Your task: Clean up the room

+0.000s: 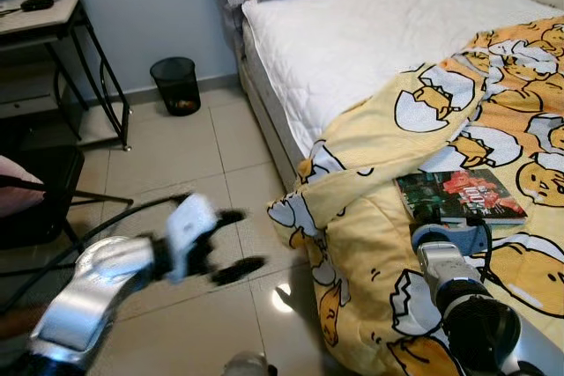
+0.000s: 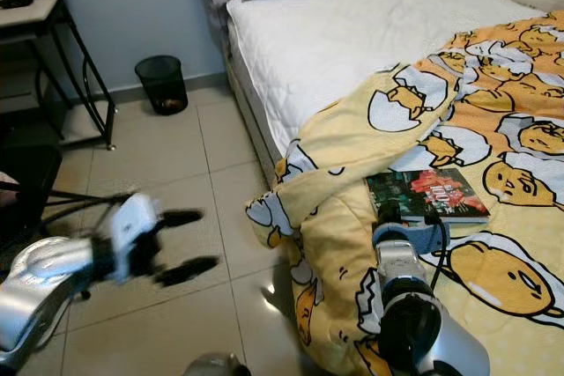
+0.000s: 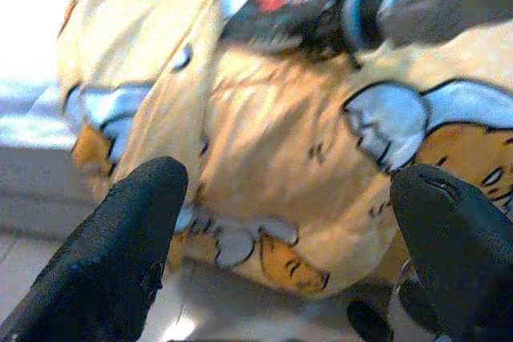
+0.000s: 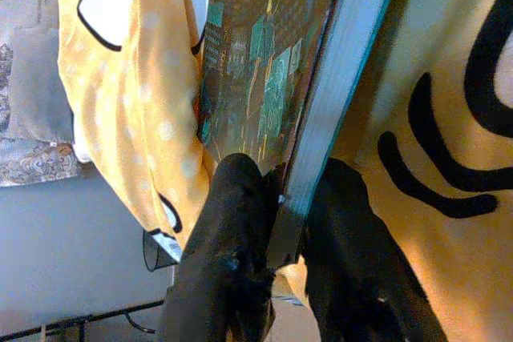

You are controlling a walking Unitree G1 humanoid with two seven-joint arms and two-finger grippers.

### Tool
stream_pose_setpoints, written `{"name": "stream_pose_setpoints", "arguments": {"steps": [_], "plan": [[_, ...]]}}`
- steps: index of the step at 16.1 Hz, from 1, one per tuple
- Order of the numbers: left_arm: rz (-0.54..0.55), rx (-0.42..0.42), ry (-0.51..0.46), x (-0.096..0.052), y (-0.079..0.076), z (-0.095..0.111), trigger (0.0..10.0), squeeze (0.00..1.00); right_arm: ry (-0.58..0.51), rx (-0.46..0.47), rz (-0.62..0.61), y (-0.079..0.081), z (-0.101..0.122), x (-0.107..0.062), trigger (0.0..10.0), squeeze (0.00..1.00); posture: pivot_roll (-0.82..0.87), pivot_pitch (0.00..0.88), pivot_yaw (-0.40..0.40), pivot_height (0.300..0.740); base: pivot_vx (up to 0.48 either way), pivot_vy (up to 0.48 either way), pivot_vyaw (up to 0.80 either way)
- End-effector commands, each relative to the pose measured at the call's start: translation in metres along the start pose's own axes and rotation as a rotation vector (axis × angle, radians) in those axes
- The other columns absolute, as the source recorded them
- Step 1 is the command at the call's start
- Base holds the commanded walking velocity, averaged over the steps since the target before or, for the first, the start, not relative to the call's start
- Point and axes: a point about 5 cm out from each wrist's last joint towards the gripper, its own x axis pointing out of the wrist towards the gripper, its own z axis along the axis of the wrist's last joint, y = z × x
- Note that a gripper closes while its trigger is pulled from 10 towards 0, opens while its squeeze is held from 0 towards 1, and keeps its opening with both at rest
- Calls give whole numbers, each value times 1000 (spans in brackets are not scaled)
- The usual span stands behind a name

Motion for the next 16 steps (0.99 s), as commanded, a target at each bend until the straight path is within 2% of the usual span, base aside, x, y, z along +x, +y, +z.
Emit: {"name": "stream_pose_setpoints", "arguments": {"steps": [1, 4, 8, 9, 10, 11, 12, 13, 15, 16], "plan": [[1, -3, 10, 0, 0, 3, 10000, 980, 0, 8, 11, 5, 0, 1, 0, 0, 366, 0, 61, 740, 0, 0, 0], [-47, -24, -33, 9, 1, 25, 10000, 980, -15, 1, 15, 3, 6, 1, 0, 0, 344, 0, 53, 740, 0, 0, 0], [-3, -43, -38, 9, 2, 27, 10000, 980, -14, -55, 46, 5, 13, 2, 0, 0, 276, 0, 40, 740, 0, 0, 0], [88, -67, -67, 5, 5, 21, 10000, 980, -15, -157, 101, 11, 20, 3, 0, 0, 227, 0, 46, 740, 0, 0, 0], [123, -71, -75, 5, 6, 19, 10000, 980, -14, -202, 119, 13, 22, 3, 0, 0, 219, 0, 47, 740, 0, 0, 0], [229, -54, -73, 3, 10, 14, 10000, 965, -47, -342, 166, 21, 28, 2, 0, 0, 178, 0, 50, 740, 0, 0, 0], [300, -38, -77, 3, 12, 13, 10000, 910, -92, -429, 197, 28, 33, 2, 0, 0, 172, 0, 49, 740, 0, 0, 0], [303, -38, -78, 3, 12, 13, 10000, 910, -95, -434, 199, 28, 33, 1, 0, 0, 165, 0, 46, 740, 0, 0, 0], [498, -52, -74, 5, 19, 7, 10000, 733, -222, -663, 318, 51, 35, -11, 0, 0, 146, 0, 12, 740, 0, 0, 0], [567, -63, -69, 7, 20, 4, 10000, 678, -262, -720, 324, 54, 33, -19, 10000, 0, 146, 0, 12, 740, 0, 0, 0]]}}
